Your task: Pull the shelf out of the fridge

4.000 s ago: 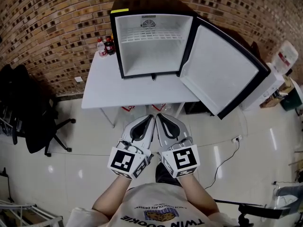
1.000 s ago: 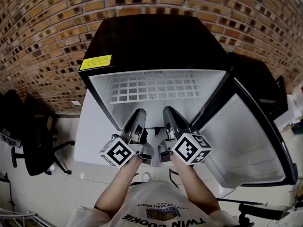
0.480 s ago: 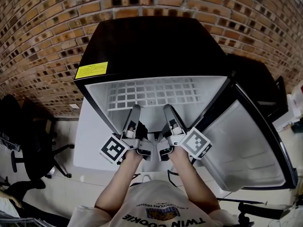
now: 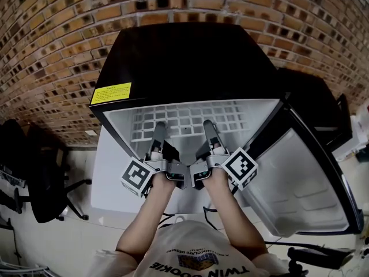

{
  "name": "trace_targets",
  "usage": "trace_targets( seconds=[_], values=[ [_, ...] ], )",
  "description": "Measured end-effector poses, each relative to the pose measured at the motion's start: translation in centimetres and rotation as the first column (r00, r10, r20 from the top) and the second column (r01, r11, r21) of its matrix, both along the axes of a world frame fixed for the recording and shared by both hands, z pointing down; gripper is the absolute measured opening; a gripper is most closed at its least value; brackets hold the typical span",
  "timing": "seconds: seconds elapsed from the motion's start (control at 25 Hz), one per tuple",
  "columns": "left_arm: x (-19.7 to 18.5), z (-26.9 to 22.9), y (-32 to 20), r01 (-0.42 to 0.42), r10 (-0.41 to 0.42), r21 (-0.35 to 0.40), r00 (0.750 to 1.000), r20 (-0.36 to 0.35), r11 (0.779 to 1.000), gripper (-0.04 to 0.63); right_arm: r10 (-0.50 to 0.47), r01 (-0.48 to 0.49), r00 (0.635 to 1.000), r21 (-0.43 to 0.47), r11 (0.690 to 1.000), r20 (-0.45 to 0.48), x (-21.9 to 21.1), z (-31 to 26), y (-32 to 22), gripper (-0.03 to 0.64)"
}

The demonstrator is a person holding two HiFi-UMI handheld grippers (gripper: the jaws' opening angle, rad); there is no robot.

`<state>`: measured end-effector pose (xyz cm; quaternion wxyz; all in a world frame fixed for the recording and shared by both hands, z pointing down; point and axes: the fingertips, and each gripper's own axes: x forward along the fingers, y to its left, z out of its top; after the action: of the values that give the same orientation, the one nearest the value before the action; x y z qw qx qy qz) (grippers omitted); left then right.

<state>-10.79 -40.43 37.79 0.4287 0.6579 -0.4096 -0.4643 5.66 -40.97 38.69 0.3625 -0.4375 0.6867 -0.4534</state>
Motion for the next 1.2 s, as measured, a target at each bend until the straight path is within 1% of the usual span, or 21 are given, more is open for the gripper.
trace_targets(
  seconds=[0.16, 0.32, 0.36, 0.4, 0.52, 0.64, 0.8, 0.96, 1.2],
  values=[
    [-0.5, 0.4, -1.1, 0.030, -0.031, -0.029, 0.999, -0.027, 0.999, 0.143, 0.004, -0.004, 0.998, 0.010, 1.000, 0.058, -0.2, -0.4, -1.4, 0.169],
    [-0.7, 0.7, -2.0, 0.050, -0.053, -0.062, 0.997, -0.054, 0.997, 0.139, 0.021, -0.019, 0.996, -0.018, 1.000, 0.084, -0.2, -0.3, -2.6, 0.167],
    [-0.7, 0.7, -2.2, 0.053, -0.057, -0.065, 0.997, -0.059, 0.996, 0.121, 0.027, -0.024, 0.995, -0.027, 0.999, 0.091, -0.2, -0.2, -2.8, 0.161],
    [-0.7, 0.5, -2.3, 0.057, -0.061, -0.063, 0.997, -0.057, 0.996, 0.111, 0.032, -0.029, 0.995, -0.034, 0.999, 0.097, -0.1, -0.1, -2.9, 0.152],
    [-0.8, 0.0, -2.5, 0.064, -0.066, -0.053, 0.997, -0.040, 0.997, 0.037, 0.048, -0.044, 0.993, -0.037, 0.998, 0.112, 0.2, -0.2, -3.1, 0.115],
    [-0.8, 0.0, -2.5, 0.066, -0.069, -0.055, 0.996, -0.058, 0.996, 0.032, 0.070, -0.068, 0.992, -0.020, 0.997, 0.103, 0.5, -0.8, -3.1, 0.041],
    [-1.0, 0.2, -2.4, 0.075, -0.081, -0.076, 0.994, -0.079, 0.994, 0.023, 0.064, -0.061, 0.993, -0.027, 0.998, 0.100, 0.4, -0.7, -3.0, 0.038],
    [-1.1, 0.4, -2.3, 0.071, -0.084, -0.120, 0.991, -0.104, 0.990, 0.013, 0.064, -0.056, 0.992, -0.072, 0.996, 0.108, 0.4, -0.4, -3.0, 0.035],
    [-1.0, 0.4, -2.2, 0.061, -0.076, -0.149, 0.992, -0.096, 0.987, 0.011, 0.050, -0.035, 0.989, -0.108, 0.994, 0.137, 0.4, -0.3, -2.9, 0.035]
  ],
)
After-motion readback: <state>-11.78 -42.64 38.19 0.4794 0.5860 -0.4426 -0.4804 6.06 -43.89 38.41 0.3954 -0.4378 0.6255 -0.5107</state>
